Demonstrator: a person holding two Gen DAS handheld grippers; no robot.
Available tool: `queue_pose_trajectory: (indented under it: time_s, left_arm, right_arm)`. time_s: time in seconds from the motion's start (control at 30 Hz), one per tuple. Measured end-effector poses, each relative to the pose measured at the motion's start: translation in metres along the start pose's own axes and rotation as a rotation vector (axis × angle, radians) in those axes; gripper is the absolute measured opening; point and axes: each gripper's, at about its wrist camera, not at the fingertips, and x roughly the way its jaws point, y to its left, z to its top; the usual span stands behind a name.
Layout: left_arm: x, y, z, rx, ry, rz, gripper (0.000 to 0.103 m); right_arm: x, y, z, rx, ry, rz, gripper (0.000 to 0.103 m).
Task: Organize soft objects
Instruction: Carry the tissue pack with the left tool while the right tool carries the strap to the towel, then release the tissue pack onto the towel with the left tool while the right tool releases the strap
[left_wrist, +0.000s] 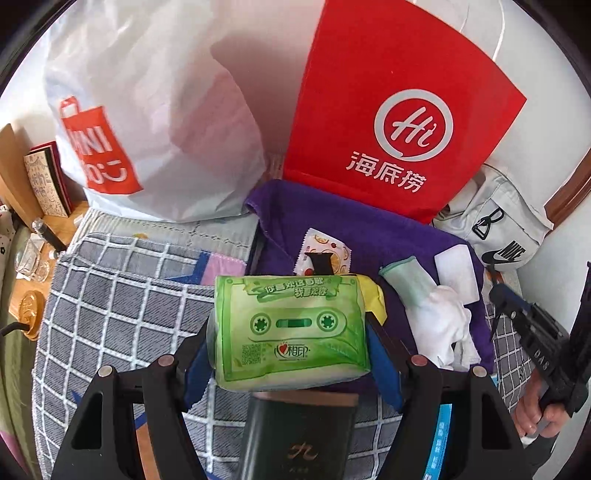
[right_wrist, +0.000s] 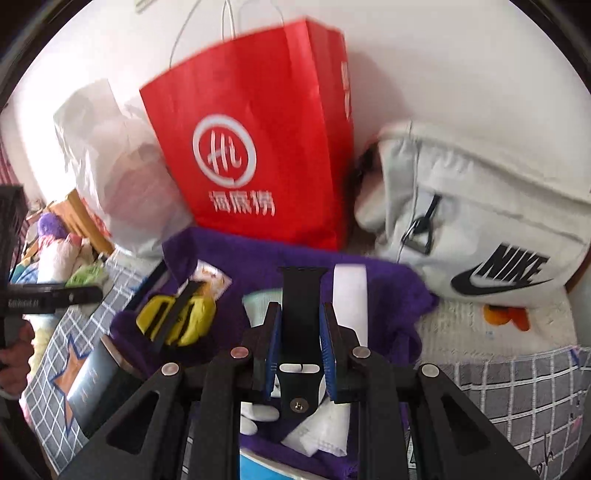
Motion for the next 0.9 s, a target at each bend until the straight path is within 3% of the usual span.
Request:
queue_pose_trajectory:
  time_s: [0.4, 0.9]
  left_arm:
    - [0.049, -0.031, 0.025, 0.008, 0.035, -0.031, 0.072]
    - [0.102, -0.043, 0.036, -0.033, 0.135, -0.069, 0.074]
  right_arm:
    - [0.015, 0.0, -0.011, -0.083, 0.081, 0.02, 0.021]
    - [0.037, -0.013, -0.018, -0.014, 0.162, 0.054, 0.021]
